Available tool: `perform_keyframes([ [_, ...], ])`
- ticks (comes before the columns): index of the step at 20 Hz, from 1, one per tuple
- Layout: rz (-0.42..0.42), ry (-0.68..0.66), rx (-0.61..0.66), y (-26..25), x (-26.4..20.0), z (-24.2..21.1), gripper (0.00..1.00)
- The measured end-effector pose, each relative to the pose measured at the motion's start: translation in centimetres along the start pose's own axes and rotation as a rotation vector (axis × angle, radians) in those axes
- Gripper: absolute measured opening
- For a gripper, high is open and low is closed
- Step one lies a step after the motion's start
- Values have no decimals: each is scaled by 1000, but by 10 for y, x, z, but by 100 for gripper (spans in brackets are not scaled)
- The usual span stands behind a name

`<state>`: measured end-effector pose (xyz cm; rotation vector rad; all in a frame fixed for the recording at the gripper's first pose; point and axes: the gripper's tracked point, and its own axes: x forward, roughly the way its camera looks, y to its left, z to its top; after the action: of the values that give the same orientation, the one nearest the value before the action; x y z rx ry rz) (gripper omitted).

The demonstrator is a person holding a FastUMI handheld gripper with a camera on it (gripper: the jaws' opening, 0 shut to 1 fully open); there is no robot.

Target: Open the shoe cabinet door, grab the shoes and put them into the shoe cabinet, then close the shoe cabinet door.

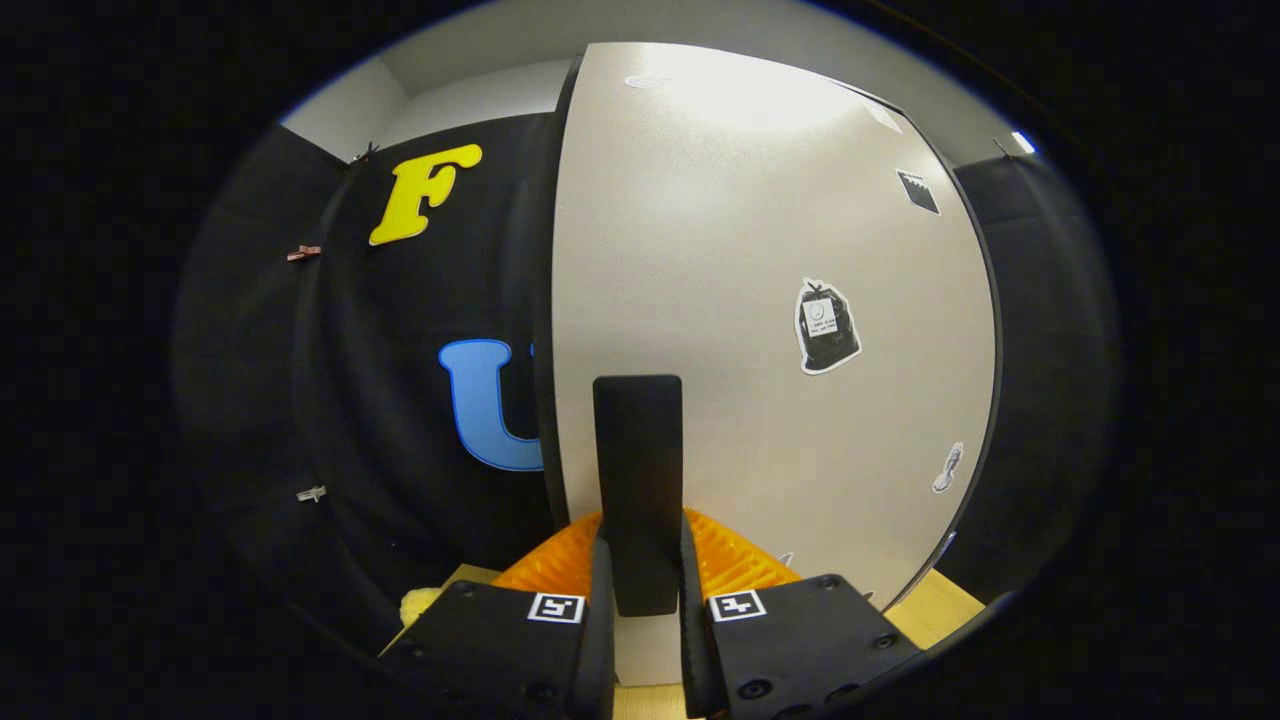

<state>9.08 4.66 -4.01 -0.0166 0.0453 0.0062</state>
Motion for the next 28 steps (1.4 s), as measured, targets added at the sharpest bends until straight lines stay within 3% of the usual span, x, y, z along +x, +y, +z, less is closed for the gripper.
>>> perform_keyframes([
  [10,174,15,28,-40,-107,-5,30],
  [16,291,21,24,-91,-174,-3,30],
  [21,297,42,35,-136,-210,-1,30],
  [28,205,46,36,-208,-244,3,30],
])
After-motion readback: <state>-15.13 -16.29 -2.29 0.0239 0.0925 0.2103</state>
